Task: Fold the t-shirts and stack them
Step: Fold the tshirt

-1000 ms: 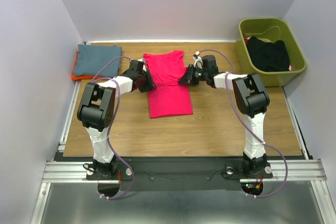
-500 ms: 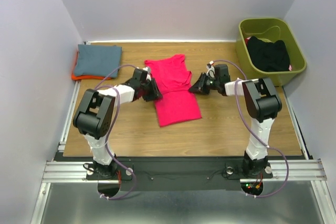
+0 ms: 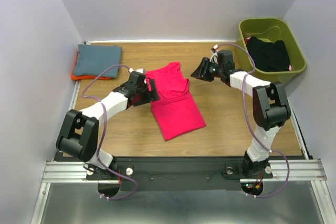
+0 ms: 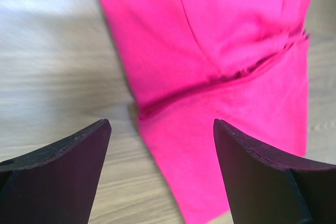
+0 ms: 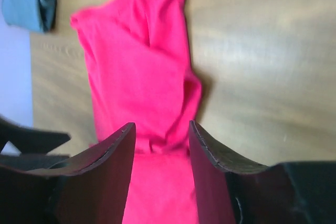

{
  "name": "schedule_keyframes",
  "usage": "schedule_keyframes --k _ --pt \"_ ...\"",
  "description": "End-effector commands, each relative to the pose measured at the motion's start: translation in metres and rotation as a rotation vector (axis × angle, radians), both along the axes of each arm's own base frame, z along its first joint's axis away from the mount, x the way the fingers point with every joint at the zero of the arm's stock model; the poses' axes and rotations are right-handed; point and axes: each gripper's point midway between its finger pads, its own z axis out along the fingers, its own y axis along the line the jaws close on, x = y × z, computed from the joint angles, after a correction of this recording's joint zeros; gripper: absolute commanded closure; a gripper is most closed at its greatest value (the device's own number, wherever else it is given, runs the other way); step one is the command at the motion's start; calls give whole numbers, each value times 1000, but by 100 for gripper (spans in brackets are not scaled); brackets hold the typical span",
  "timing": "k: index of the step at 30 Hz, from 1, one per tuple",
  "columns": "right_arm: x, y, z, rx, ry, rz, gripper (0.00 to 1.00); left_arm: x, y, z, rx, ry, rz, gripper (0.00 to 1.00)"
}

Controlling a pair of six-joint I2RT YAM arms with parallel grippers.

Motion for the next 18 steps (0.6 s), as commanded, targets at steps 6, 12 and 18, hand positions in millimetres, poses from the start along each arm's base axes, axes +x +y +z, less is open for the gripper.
schedule_keyframes --k 6,12,18 --pt "45 8 -24 -62 -26 -15 44 21 59 50 195 -210 90 9" --pt "51 19 -39 -55 -8 14 44 22 99 81 283 -336 186 9" --pt "49 31 -47 -43 8 49 50 24 115 87 276 -395 242 9"
